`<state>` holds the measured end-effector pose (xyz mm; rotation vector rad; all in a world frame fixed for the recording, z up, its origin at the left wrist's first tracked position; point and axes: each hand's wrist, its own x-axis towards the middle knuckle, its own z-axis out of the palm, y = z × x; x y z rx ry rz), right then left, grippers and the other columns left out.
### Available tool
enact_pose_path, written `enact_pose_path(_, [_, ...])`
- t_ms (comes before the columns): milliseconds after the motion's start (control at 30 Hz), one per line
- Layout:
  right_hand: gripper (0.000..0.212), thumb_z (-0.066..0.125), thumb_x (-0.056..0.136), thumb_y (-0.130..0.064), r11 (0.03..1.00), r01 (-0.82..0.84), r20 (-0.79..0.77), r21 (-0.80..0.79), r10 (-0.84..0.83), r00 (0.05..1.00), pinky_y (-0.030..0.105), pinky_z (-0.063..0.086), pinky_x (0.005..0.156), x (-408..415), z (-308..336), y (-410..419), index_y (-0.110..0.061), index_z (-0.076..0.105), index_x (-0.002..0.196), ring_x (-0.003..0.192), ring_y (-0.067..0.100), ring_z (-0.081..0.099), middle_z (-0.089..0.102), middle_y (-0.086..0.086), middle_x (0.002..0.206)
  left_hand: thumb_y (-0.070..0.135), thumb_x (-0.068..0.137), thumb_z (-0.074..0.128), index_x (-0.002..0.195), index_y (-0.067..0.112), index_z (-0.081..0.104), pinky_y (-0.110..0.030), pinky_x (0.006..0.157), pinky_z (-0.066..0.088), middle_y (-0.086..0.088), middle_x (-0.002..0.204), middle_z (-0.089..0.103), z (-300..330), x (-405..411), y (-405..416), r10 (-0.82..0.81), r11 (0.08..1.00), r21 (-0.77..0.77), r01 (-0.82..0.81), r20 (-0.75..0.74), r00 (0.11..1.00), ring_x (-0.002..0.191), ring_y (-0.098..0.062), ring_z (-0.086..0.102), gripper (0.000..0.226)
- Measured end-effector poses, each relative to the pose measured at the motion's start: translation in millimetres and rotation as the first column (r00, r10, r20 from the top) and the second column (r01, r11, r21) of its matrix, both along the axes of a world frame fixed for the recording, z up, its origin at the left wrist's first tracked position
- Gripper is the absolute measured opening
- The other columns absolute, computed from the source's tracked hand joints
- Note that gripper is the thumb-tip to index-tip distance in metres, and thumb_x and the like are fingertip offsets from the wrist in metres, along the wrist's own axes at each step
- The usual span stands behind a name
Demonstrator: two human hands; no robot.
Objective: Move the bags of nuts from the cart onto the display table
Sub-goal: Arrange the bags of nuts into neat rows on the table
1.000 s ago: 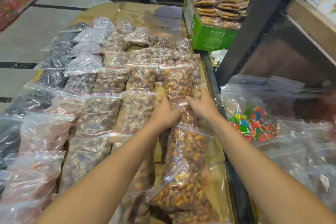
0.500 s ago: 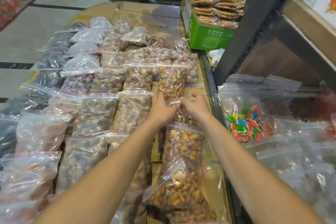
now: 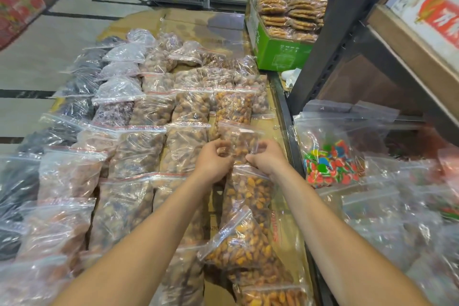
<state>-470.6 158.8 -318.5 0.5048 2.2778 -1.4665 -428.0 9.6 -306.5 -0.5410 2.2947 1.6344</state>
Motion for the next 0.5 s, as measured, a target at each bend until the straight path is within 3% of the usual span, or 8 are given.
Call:
enact_pose_path(33, [0.033, 0.076, 0.089, -0.001, 0.999, 0.007, -0.014, 0.033, -0.007, 1.000, 0.020, 0.053, 0.054, 3, 0, 1, -0.013, 0.064, 0.117, 0.084, 0.014, 0.068, 0.071, 0.006, 0.107, 0.006, 0.092, 0.067, 0.137, 0.019, 0.055, -0.026, 0.050, 0.049, 0.000, 0.113, 0.063, -1, 1, -2, -0.005, 1.000, 0.000, 0.005, 0.005, 1.000, 0.063, -0.014, 0.058, 0.049])
enact_pose_path(100, [0.046, 0.081, 0.087, -0.013, 0.997, -0.029, -0.014, 0.066, 0.030, 0.999, 0.023, 0.055, 0.067, 8, 0, 3, -0.015, 0.060, 0.128, 0.097, 0.017, 0.068, 0.070, 0.005, 0.117, 0.014, 0.094, 0.067, 0.143, 0.017, 0.049, -0.032, 0.061, 0.055, 0.005, 0.108, 0.058, -2, 6, -3, -0.033, 0.999, 0.007, 0.033, 0.026, 0.999, 0.071, -0.019, 0.062, 0.053])
enact_pose_path(167, [0.064, 0.086, 0.083, -0.025, 0.979, -0.138, 0.018, 0.152, 0.136, 0.990, 0.031, 0.051, 0.085, 12, 5, 4, -0.014, 0.053, 0.137, 0.108, 0.021, 0.064, 0.066, 0.004, 0.125, 0.018, 0.095, 0.065, 0.146, 0.015, 0.046, -0.038, 0.075, 0.061, 0.000, 0.121, 0.058, -1, 9, -2, -0.071, 0.997, -0.025, 0.071, 0.020, 0.997, 0.085, -0.021, 0.069, 0.054])
enact_pose_path(233, [0.070, 0.088, 0.080, -0.025, 0.965, -0.200, 0.055, 0.171, 0.194, 0.980, 0.031, 0.051, 0.088, 15, 9, 5, -0.011, 0.050, 0.138, 0.111, 0.022, 0.062, 0.063, 0.007, 0.129, 0.021, 0.098, 0.061, 0.147, 0.012, 0.044, -0.037, 0.084, 0.059, -0.007, 0.139, 0.056, 2, 12, 0, -0.106, 0.991, -0.079, 0.107, 0.023, 0.994, 0.104, -0.022, 0.066, 0.053])
enact_pose_path(333, [0.060, 0.085, 0.082, -0.011, 0.982, -0.165, 0.016, 0.092, 0.164, 0.986, 0.011, 0.052, 0.067, 21, 9, 7, -0.006, 0.053, 0.133, 0.094, 0.014, 0.063, 0.065, 0.004, 0.113, 0.029, 0.100, 0.056, 0.147, 0.010, 0.045, -0.031, 0.086, 0.046, -0.007, 0.134, 0.059, 5, 15, 3, -0.163, 0.975, -0.148, 0.167, 0.034, 0.986, 0.108, -0.021, 0.057, 0.052])
enact_pose_path(367, [0.054, 0.085, 0.082, -0.014, 0.980, -0.160, 0.001, 0.120, 0.161, 0.987, 0.012, 0.051, 0.063, 23, 8, 6, -0.006, 0.056, 0.127, 0.090, 0.013, 0.061, 0.063, 0.000, 0.104, 0.030, 0.100, 0.055, 0.146, 0.009, 0.045, -0.031, 0.085, 0.046, -0.004, 0.123, 0.062, 7, 15, 3, -0.168, 0.974, -0.146, 0.173, 0.043, 0.985, 0.104, -0.020, 0.057, 0.051])
enact_pose_path(433, [0.043, 0.086, 0.081, -0.024, 0.962, -0.172, -0.016, 0.212, 0.179, 0.984, 0.026, 0.054, 0.075, 24, 3, 4, -0.011, 0.062, 0.114, 0.095, 0.016, 0.062, 0.065, -0.001, 0.103, 0.029, 0.099, 0.053, 0.144, 0.009, 0.045, -0.033, 0.083, 0.050, 0.002, 0.105, 0.062, 5, 14, 2, -0.186, 0.975, -0.112, 0.193, 0.073, 0.980, 0.095, -0.020, 0.058, 0.050])
enact_pose_path(500, [0.035, 0.083, 0.083, -0.029, 0.943, -0.178, -0.010, 0.281, 0.189, 0.982, 0.036, 0.055, 0.087, 24, -1, 0, -0.016, 0.062, 0.107, 0.101, 0.021, 0.064, 0.067, 0.002, 0.114, 0.034, 0.094, 0.054, 0.148, 0.011, 0.040, -0.036, 0.085, 0.052, -0.007, 0.119, 0.065, 6, 16, 4, -0.216, 0.972, -0.076, 0.224, 0.104, 0.971, 0.099, -0.023, 0.061, 0.060])
